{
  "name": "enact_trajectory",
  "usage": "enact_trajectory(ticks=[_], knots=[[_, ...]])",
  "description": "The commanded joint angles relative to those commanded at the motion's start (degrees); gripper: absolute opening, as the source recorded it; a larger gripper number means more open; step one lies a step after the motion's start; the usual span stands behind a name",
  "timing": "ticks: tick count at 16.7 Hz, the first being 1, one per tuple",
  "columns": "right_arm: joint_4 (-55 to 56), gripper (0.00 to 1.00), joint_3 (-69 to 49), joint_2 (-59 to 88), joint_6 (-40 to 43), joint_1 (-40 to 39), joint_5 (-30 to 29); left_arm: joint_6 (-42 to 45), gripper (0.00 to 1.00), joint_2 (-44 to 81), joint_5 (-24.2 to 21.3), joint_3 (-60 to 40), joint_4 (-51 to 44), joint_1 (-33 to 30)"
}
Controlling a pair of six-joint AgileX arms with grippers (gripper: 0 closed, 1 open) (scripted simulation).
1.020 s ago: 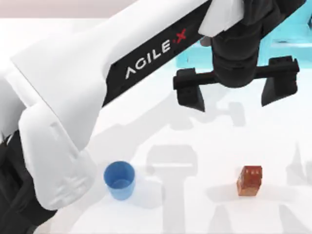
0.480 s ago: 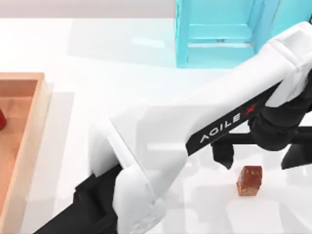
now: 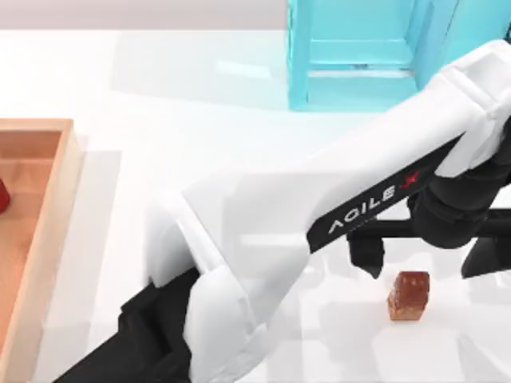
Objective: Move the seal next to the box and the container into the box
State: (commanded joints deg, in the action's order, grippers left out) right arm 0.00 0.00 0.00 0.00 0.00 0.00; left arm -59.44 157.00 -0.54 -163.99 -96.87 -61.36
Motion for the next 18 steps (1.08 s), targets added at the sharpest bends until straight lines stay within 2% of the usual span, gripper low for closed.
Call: enact_trajectory(ticks=[9, 12, 16, 18], knots=[[0.00, 1.00, 0.00, 0.00, 0.00, 0.00, 0.00, -0.03, 1.00, -7.18, 0.09, 28.49, 20.90, -0.05], [0.00, 1.00, 0.00, 0.00, 0.00, 0.00, 0.00, -0.12, 1.00, -7.95, 0.10, 32.30, 24.21, -0.13], [0.00, 1.00, 0.00, 0.00, 0.00, 0.00, 0.00, -0.13, 1.00, -7.97, 0.10, 32.41, 24.31, -0.14], [0.00, 1.00, 0.00, 0.00, 0.00, 0.00, 0.00, -0.13, 0.85, -7.97, 0.10, 32.41, 24.31, -0.14]])
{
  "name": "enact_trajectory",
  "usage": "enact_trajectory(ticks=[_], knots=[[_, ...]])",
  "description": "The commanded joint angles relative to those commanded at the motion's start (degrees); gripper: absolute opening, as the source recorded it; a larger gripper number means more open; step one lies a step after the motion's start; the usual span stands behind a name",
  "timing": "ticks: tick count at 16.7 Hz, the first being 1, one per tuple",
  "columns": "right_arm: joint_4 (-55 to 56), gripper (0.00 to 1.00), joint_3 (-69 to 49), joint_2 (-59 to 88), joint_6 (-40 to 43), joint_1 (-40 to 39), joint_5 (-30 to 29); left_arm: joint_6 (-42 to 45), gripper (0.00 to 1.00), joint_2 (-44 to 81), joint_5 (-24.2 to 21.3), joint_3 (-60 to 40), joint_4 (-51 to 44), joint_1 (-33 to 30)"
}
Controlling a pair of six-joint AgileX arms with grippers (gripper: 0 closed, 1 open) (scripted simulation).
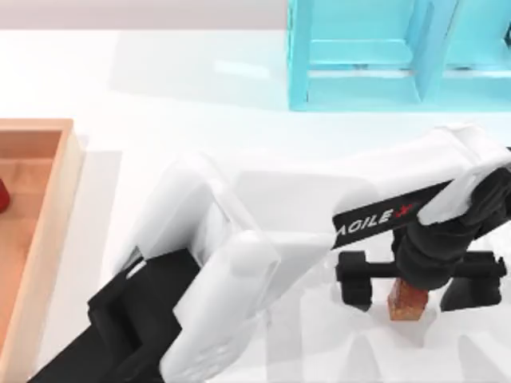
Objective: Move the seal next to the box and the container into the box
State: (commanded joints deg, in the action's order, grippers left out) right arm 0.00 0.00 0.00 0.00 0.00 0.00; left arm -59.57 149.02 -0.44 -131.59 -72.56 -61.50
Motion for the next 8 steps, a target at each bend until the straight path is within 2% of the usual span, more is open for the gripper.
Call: enact_trajectory(ticks=[8], knots=[[0.00, 1.00, 0.00, 0.00, 0.00, 0.00, 0.00, 0.00, 0.25, 0.00, 0.00, 0.00, 0.00, 0.00]])
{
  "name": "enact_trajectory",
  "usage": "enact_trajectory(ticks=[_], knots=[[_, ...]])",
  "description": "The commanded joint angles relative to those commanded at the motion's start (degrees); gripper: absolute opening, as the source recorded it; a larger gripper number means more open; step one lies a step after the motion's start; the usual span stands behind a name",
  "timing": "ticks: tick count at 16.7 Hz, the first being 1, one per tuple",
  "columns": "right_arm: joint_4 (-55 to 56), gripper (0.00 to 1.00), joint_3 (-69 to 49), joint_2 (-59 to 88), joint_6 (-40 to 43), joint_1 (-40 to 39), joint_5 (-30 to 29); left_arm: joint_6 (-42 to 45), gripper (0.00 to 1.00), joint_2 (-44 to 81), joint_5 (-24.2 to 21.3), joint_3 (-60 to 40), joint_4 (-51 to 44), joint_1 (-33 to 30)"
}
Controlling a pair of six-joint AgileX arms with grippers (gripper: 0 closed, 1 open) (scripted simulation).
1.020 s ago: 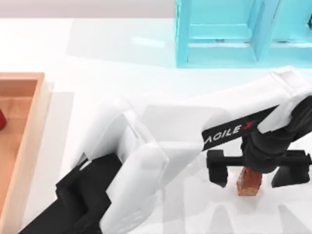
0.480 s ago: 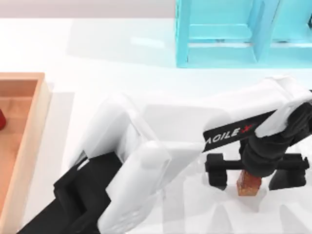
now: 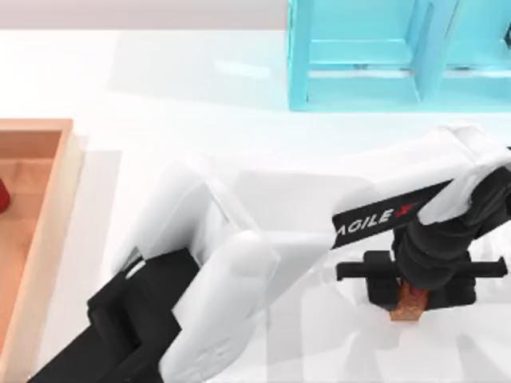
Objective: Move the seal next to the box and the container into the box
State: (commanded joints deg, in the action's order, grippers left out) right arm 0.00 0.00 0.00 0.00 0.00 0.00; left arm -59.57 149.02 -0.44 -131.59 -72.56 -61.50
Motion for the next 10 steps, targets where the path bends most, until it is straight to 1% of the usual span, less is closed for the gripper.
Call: enact_trajectory(ticks=[3, 4, 10], knots=[[0.00, 1.00, 0.00, 0.00, 0.00, 0.00, 0.00, 0.00, 0.02, 0.00, 0.00, 0.00, 0.00, 0.00], [0.00, 1.00, 0.00, 0.00, 0.00, 0.00, 0.00, 0.00, 0.00, 0.00, 0.00, 0.00, 0.00, 0.00], [0.00, 1.00, 0.00, 0.00, 0.00, 0.00, 0.00, 0.00, 0.00, 0.00, 0.00, 0.00, 0.00, 0.00]])
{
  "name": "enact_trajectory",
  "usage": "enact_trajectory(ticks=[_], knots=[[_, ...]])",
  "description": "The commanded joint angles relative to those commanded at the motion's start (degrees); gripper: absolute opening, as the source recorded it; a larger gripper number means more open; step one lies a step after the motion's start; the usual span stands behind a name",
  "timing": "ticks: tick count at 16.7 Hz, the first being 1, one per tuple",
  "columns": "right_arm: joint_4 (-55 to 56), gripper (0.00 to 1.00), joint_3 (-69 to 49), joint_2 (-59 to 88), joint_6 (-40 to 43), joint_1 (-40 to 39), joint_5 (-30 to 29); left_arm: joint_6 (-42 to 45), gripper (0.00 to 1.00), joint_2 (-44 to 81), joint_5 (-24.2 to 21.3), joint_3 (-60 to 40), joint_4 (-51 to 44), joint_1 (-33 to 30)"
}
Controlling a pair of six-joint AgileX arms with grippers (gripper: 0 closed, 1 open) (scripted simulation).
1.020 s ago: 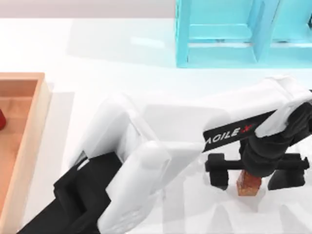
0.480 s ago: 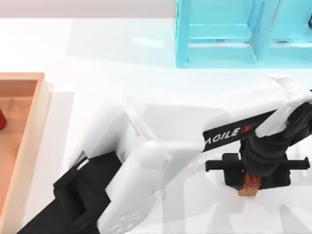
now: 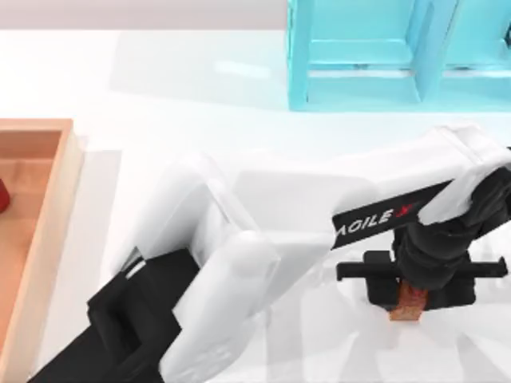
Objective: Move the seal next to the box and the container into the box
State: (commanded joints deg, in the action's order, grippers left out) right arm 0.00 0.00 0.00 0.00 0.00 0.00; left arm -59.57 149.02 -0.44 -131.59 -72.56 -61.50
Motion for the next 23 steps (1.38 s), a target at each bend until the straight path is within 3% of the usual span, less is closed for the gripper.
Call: enact_trajectory(ticks=[5, 14, 20, 23], knots=[[0.00, 1.00, 0.00, 0.00, 0.00, 0.00, 0.00, 0.71, 0.00, -2.09, 0.02, 2.08, -0.43, 0.87], [0.00, 1.00, 0.00, 0.00, 0.00, 0.00, 0.00, 6.48, 0.00, -25.47, 0.29, 22.45, -3.06, 6.80], [0.00, 1.00, 0.00, 0.00, 0.00, 0.00, 0.00, 6.92, 0.00, -26.13, 0.33, 23.14, -3.05, 6.88], [0.00, 1.00, 0.00, 0.00, 0.00, 0.00, 0.00, 10.49, 0.00, -29.99, 0.38, 26.99, -2.28, 10.61]])
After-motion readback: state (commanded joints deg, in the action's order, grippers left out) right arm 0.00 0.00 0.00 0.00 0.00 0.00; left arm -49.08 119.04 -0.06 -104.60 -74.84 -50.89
